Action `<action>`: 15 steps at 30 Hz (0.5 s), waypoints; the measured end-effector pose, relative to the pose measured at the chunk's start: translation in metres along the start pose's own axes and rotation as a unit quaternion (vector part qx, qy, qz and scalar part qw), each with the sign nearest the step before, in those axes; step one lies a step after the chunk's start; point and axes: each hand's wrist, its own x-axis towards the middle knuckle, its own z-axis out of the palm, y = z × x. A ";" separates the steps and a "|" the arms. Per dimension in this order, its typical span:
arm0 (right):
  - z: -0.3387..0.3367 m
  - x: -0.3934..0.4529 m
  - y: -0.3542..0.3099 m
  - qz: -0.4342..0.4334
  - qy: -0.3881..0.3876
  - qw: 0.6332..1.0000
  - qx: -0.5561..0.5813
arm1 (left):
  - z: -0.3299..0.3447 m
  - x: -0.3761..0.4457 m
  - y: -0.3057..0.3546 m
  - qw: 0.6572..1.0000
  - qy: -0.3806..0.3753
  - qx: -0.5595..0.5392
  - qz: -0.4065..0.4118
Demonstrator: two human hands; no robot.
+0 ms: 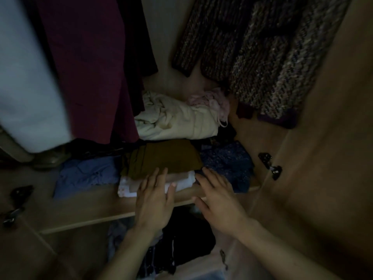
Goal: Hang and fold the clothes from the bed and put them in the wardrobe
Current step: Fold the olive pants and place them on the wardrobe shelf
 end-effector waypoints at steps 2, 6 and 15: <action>-0.012 -0.018 0.003 0.008 0.006 1.000 0.002 | -0.003 -0.015 0.014 1.000 0.003 0.010 0.013; -0.035 -0.066 0.010 0.018 0.018 1.000 0.002 | -0.004 -0.056 0.053 0.998 -0.010 0.060 0.030; -0.069 -0.190 0.023 0.048 0.035 0.998 0.032 | -0.001 -0.165 0.144 0.987 -0.073 0.143 0.028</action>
